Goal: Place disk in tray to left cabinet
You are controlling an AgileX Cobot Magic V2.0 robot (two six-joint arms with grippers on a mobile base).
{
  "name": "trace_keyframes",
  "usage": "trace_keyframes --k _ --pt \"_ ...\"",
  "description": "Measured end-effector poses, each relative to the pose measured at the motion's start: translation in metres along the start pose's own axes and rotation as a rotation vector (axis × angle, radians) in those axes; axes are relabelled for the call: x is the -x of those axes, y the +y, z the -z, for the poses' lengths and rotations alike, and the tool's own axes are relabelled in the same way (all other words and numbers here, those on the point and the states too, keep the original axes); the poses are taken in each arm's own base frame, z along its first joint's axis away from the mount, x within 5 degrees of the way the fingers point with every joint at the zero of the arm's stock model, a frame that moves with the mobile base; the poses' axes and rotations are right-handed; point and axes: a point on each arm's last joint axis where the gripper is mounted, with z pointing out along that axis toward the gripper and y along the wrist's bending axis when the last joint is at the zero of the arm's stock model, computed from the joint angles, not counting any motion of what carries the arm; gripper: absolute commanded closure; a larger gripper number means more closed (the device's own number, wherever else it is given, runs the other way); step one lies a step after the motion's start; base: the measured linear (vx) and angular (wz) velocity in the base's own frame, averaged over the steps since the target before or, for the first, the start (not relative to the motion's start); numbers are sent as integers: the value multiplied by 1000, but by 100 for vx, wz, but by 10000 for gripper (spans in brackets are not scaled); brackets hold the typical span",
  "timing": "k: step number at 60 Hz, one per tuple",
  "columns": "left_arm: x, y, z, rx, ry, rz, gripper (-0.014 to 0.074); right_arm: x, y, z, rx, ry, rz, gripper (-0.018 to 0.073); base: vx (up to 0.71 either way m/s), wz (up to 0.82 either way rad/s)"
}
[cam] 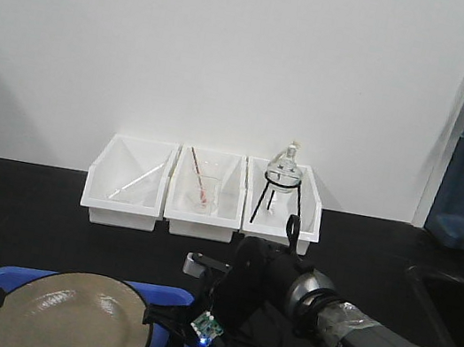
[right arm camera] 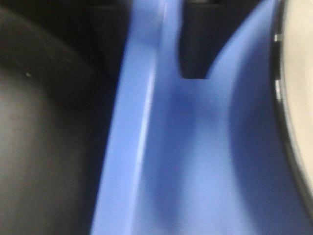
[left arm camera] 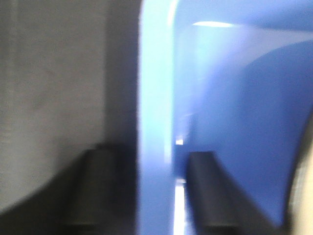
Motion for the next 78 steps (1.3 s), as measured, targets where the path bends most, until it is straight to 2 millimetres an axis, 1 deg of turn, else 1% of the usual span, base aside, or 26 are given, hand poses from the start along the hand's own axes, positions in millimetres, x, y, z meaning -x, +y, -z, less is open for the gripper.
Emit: trace_keyframes --k 4,10,18,26,32,39,49,67,74,78 --pt "1 0 1 -11 4 7 500 0 -1 0 5 2 -24 576 0 0" --pt "0 1 2 -33 12 28 607 0 -1 0 4 2 -47 571 0 0" --pt "-1 -1 3 -68 32 62 603 1 -3 5 -8 -3 -51 569 0 0" --pt "1 -6 9 -115 97 57 600 3 -13 11 -4 9 -80 568 0 0" --pt "10 -12 19 -145 120 59 598 5 -21 19 24 29 -125 568 0 0" --pt "25 -19 34 -172 116 77 598 10 -27 36 68 12 -161 568 0 0" --pt "38 -26 52 -200 134 121 597 17 -28 69 108 -50 -178 566 0 0" --pt "61 -38 88 -237 135 163 597 15 -14 126 145 -136 -159 565 0 0" --pt "72 -43 104 -246 104 193 597 13 -9 142 157 -162 -168 565 0 0" --pt "77 -45 113 -253 81 203 597 12 -8 147 161 -167 -176 565 0 0"
